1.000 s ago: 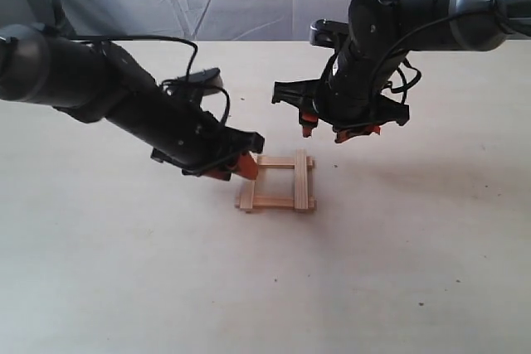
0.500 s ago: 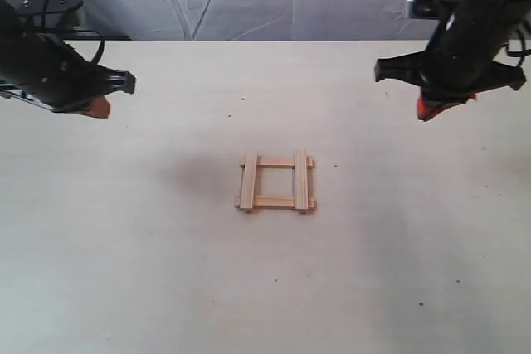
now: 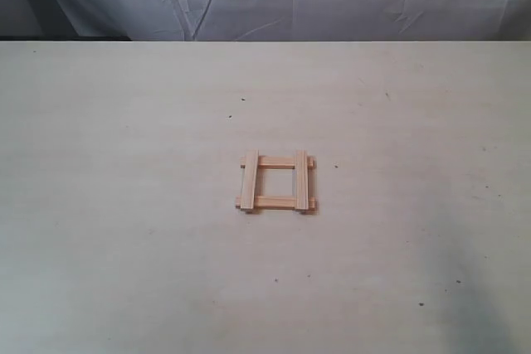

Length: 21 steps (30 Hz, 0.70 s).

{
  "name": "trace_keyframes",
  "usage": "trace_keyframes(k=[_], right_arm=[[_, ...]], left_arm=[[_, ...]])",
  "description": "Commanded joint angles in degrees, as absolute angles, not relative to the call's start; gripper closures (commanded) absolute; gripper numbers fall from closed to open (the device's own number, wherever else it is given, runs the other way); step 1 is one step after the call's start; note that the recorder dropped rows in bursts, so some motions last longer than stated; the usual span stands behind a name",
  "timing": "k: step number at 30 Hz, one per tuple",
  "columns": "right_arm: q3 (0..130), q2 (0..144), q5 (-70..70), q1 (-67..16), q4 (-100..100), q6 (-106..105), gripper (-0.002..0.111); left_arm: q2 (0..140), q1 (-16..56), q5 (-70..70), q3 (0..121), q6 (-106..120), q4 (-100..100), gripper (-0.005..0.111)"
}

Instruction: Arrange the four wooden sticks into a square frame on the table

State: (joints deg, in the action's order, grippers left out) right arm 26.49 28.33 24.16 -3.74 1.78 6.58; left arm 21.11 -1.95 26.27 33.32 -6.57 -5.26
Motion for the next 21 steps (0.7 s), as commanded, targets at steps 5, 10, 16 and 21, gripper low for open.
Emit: trace_keyframes(k=[5,10,16,21], right_arm=[[20.2,11.9,24.1,-3.5,-0.5,6.2,0.108],[20.2,10.0,24.1,-3.5,-0.5,6.2,0.108],[18.2,9.2,20.6,-3.5,-0.4,6.2,0.108],[13.3,5.2,18.3,-3.4,0.0,6.2,0.108]], left_arm=[[8.0,-2.2,31.5,31.0,-6.9,-6.7,0.107],[7.3,-2.2,31.5,31.0,-6.9,-6.7,0.107],[7.3,-2.2,31.5,31.0,-6.9,-6.7,0.107],[7.3,-2.2,31.5,31.0,-6.9,-7.1,0.107]])
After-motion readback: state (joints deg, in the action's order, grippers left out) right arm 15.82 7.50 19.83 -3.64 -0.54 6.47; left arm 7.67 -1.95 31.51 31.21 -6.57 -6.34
